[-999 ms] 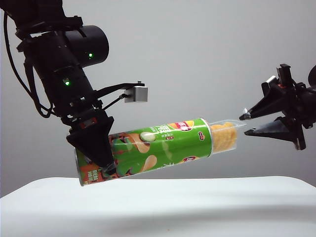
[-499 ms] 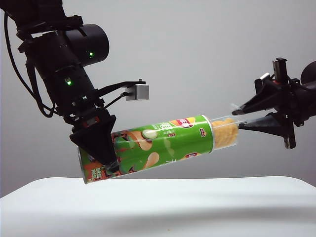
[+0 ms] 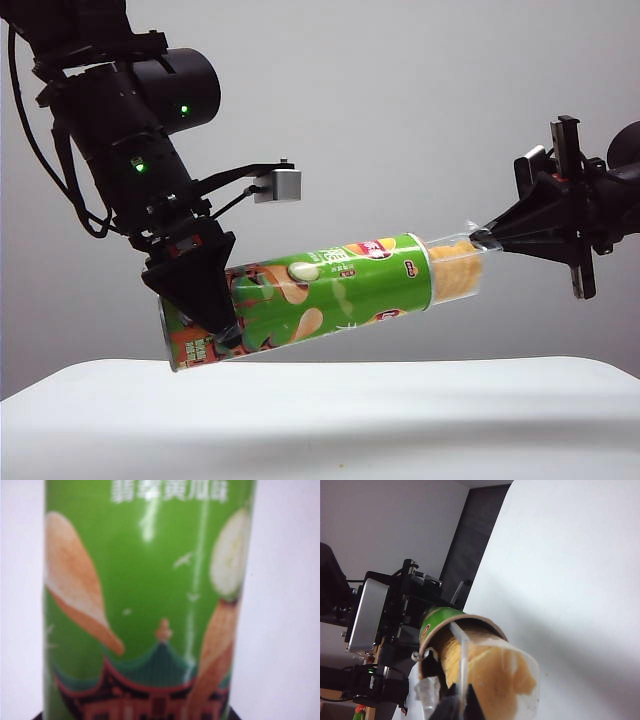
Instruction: Pick up the green tub of chips from the desk, push the transparent container that's holding the chips and has slipped out back in, and finally put the chips back on the desk.
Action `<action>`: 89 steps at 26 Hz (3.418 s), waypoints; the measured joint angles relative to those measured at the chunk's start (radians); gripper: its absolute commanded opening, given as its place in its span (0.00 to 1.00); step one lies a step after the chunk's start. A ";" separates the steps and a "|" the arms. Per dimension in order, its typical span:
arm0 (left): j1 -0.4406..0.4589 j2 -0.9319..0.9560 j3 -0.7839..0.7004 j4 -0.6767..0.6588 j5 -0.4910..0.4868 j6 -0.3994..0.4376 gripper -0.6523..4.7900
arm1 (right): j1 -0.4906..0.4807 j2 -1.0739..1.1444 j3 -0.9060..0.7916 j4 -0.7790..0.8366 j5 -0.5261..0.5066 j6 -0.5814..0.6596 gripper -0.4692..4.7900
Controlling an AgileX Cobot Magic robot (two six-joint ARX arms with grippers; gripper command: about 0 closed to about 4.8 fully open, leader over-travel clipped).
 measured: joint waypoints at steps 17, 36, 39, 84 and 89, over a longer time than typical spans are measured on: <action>-0.001 0.003 -0.006 0.109 0.085 -0.077 0.65 | 0.148 -0.001 0.006 0.041 -0.008 0.012 0.08; -0.001 0.102 -0.005 0.064 -0.047 -0.091 0.65 | -0.015 -0.039 0.077 -0.010 0.048 0.015 0.32; -0.001 0.150 -0.004 0.082 -0.047 -0.064 0.65 | -0.037 -0.051 0.077 -0.025 0.097 -0.005 0.32; 0.035 0.251 0.075 0.168 -0.149 0.070 1.00 | 0.005 -0.129 0.077 -0.249 0.380 -0.300 0.34; 0.017 0.167 0.109 0.134 -0.148 0.010 1.00 | 0.019 -0.129 0.077 -0.275 0.402 -0.300 0.08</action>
